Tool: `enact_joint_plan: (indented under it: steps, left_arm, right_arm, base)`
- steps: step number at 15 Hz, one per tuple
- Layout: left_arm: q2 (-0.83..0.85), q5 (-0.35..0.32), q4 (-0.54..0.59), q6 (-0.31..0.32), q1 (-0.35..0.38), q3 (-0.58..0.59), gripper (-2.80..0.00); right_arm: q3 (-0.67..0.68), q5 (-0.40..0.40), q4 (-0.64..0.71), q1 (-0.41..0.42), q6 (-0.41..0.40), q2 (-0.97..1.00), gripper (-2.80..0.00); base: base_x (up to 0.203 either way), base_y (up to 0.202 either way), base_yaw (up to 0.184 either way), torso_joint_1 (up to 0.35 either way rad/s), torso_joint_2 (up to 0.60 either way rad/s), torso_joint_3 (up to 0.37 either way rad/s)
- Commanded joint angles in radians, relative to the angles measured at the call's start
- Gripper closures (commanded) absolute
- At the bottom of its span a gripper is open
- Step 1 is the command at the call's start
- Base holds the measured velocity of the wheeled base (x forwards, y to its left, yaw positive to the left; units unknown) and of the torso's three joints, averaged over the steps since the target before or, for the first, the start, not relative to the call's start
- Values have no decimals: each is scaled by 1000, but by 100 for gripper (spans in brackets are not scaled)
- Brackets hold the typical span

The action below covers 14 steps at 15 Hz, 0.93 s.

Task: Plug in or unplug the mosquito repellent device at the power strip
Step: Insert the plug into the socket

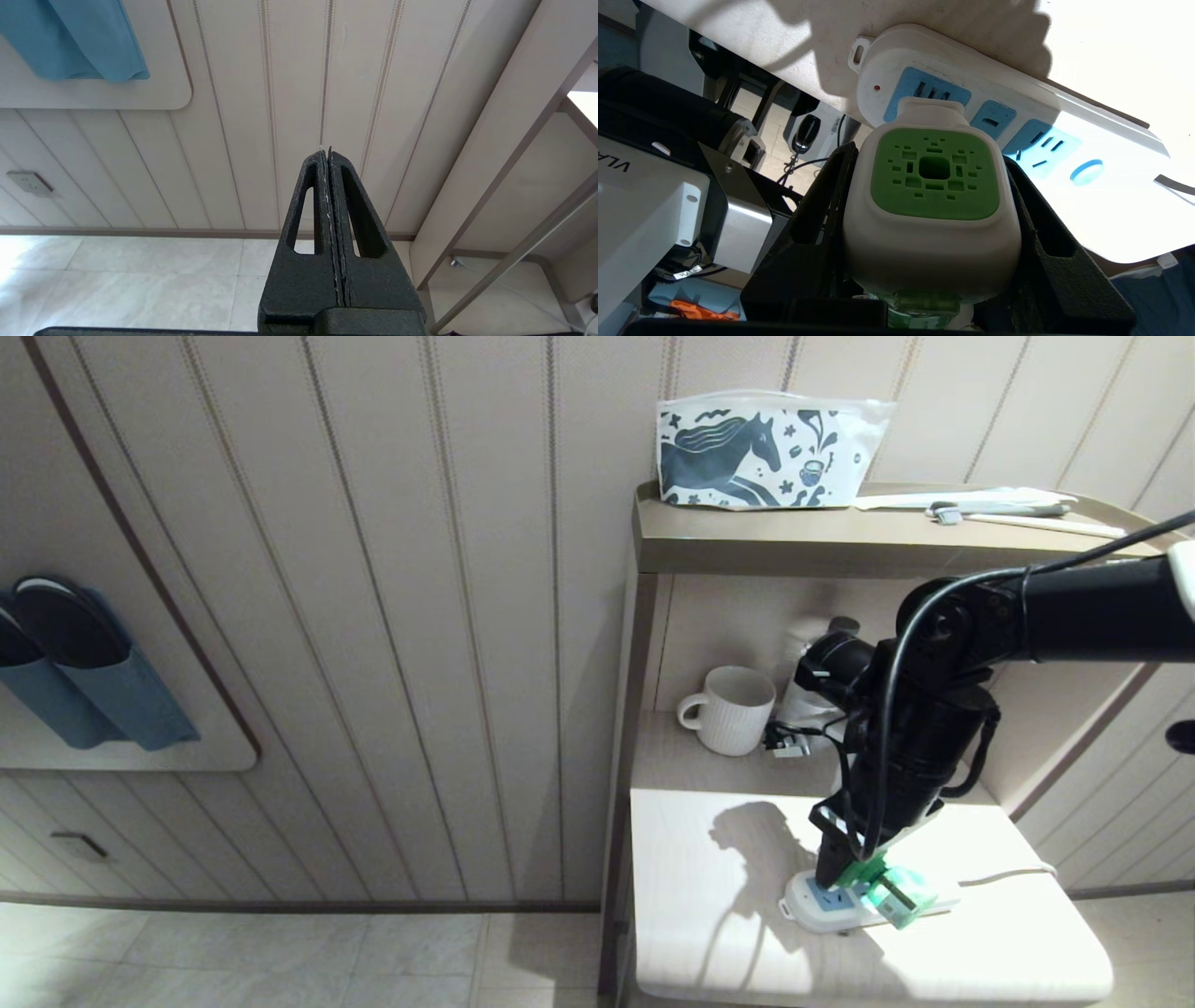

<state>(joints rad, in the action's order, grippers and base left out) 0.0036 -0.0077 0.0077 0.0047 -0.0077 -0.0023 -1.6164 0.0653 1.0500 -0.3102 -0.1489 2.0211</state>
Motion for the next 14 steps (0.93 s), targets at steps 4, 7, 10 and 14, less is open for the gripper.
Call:
enact_joint_plan:
  steps: [4, 7, 10, 14]
  left_arm:
    - [-1, 0, 0, 0, 0, -1, 0]
    - [-1, 0, 0, 0, 0, -1, 0]
    - [-1, 0, 0, 0, 0, 0, 0]
    - [-1, 0, 0, 0, 0, 0, 0]
  right_arm:
    - [-14, -1, 7, -6, -3, -18, 0]
    - [-13, -1, 7, -6, -1, -19, 0]
    - [-8, -2, 7, -7, 8, -19, 0]
    - [0, -1, 7, -14, 8, -21, 0]
  base:
    - [0, 0, 0, 0, 0, 0]
    - [0, 0, 0, 0, 0, 0]
    - [0, 0, 0, 0, 0, 0]
    - [0, 0, 0, 0, 0, 0]
